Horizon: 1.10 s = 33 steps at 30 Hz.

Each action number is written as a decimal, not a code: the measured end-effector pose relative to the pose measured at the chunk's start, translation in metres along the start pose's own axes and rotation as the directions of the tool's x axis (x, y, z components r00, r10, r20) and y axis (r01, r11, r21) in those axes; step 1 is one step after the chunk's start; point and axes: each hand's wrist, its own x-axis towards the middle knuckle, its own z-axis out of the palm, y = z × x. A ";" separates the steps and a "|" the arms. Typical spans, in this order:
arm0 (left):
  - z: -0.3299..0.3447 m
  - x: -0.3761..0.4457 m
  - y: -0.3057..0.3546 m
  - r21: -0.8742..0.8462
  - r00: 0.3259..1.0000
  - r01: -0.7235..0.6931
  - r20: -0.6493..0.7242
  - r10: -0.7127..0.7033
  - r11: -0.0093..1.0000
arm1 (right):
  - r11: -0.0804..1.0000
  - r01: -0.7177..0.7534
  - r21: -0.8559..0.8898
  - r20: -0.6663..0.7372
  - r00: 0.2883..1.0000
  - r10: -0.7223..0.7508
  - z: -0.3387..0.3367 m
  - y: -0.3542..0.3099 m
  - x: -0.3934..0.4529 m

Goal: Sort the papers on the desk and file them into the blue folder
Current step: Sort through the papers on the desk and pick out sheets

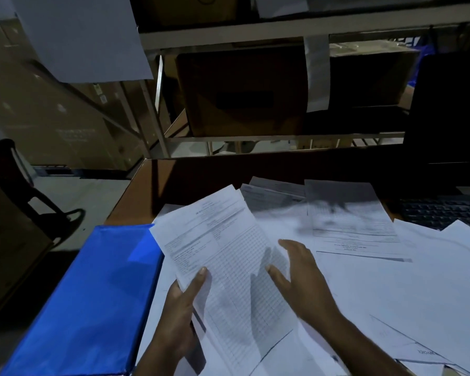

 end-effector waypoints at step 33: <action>0.019 0.041 -0.036 0.141 0.987 0.153 -0.069 -0.144 0.978 | 0.890 -0.343 -0.301 -0.439 0.878 0.190 -0.062 0.097 0.037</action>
